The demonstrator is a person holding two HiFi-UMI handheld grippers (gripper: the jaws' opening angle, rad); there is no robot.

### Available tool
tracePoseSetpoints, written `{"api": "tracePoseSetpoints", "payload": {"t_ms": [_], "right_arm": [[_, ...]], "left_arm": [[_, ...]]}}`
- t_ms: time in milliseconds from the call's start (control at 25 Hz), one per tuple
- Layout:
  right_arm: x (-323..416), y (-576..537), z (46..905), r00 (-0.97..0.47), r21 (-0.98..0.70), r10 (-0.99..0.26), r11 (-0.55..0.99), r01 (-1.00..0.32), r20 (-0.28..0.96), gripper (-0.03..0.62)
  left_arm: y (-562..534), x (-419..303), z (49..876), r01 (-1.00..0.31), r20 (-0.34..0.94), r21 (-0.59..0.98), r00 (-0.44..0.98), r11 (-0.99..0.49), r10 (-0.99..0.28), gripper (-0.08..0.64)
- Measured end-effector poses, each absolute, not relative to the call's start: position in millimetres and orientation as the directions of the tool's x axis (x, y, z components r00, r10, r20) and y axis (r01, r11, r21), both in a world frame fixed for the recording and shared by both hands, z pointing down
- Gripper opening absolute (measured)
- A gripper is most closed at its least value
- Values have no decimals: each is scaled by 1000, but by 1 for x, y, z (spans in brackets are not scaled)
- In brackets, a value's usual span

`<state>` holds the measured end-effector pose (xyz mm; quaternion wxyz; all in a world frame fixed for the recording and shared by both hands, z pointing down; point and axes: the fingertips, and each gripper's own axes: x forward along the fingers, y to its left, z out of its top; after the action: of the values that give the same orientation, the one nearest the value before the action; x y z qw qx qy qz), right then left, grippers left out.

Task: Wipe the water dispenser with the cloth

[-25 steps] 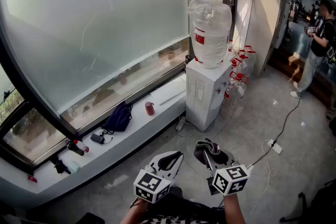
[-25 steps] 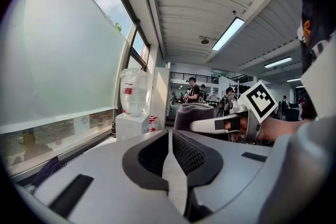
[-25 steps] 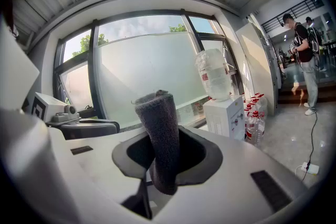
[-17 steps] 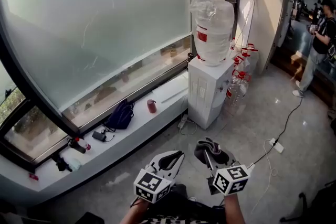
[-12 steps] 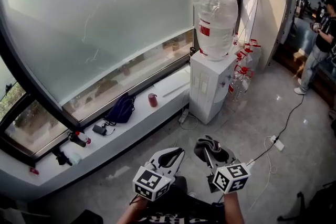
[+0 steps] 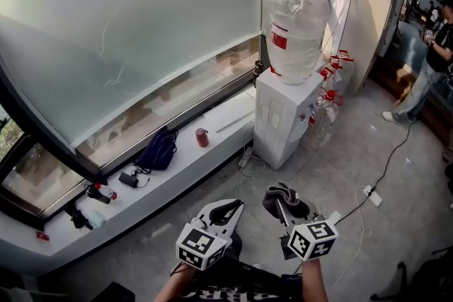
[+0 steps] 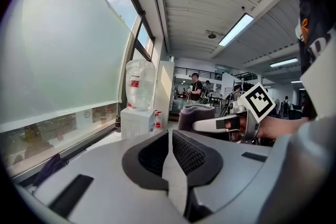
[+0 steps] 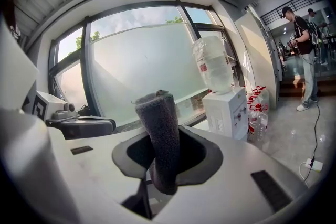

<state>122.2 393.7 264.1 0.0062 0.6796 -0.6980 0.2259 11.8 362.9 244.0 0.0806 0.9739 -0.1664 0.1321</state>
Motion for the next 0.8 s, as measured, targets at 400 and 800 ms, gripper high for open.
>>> {"api": "tracePoseSetpoints", "payload": {"t_ms": [400, 800], "right_arm": [[172, 253, 262, 24, -299, -935, -138, -944, 353, 106], [200, 142, 279, 135, -241, -905, -247, -938, 404, 106]], "left_arm": [[205, 56, 237, -254, 277, 118, 937, -960, -214, 37], [87, 74, 252, -152, 267, 131, 957, -980, -113, 38]]}}
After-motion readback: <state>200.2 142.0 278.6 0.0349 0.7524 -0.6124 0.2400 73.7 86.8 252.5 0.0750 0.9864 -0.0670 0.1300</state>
